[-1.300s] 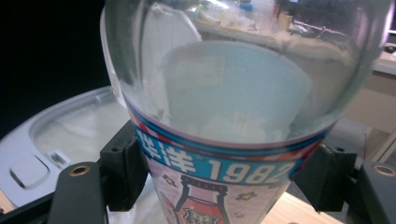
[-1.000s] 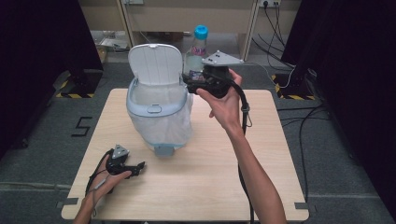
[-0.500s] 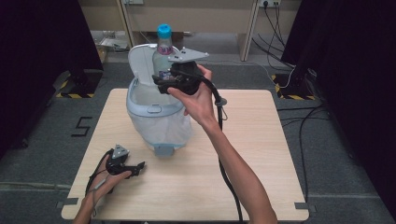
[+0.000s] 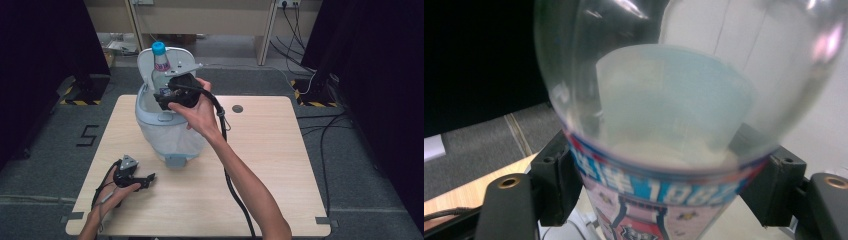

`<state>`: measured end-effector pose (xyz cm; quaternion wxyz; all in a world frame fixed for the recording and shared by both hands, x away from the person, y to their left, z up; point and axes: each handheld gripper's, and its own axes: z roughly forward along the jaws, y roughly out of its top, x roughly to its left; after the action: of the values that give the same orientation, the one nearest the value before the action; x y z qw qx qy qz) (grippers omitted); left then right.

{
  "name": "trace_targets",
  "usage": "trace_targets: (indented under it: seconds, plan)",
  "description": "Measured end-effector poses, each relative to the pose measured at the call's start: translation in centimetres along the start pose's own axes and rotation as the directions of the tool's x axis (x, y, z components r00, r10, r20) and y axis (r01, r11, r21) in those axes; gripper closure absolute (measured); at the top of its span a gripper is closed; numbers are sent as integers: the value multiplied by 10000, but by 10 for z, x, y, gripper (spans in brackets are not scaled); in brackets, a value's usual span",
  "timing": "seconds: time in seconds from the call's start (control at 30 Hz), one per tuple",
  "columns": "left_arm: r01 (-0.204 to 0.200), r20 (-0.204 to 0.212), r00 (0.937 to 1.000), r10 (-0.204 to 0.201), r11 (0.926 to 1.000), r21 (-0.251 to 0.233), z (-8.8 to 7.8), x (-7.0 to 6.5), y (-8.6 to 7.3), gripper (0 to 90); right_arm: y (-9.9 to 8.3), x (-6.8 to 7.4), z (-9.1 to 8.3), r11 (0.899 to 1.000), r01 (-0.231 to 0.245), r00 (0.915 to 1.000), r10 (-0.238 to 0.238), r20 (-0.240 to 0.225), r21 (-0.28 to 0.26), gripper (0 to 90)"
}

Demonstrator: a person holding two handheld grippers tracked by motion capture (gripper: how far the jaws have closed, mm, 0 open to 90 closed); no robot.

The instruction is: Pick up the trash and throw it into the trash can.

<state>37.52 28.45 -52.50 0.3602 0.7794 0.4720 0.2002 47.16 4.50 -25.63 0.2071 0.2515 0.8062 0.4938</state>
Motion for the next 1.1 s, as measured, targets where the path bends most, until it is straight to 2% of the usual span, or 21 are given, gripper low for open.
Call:
trace_targets:
  seconds: [0.17,0.33,0.63,0.9,1.0,1.1]
  plan:
    - [-4,-1,10000,4,10000,2,0,0,0,140,1,-2,1,9999,-130,9999,130,-3,27,280]
    - [-4,-1,10000,4,10000,0,0,0,0,140,4,-8,5,9997,164,9983,-173,550,169,280]
    - [19,3,10000,-19,10000,3,0,0,0,141,3,-20,17,9979,-625,9973,617,398,173,280]
    - [17,16,10000,-17,10000,28,0,0,0,140,0,-21,29,9962,-749,9970,739,231,449,274]
    - [20,8,10000,-20,10000,5,0,0,0,141,0,-20,31,9966,-799,9967,795,186,217,240]
    - [17,1,10000,-17,10000,7,0,0,0,141,5,-22,22,9940,-973,9952,968,-122,-494,248]
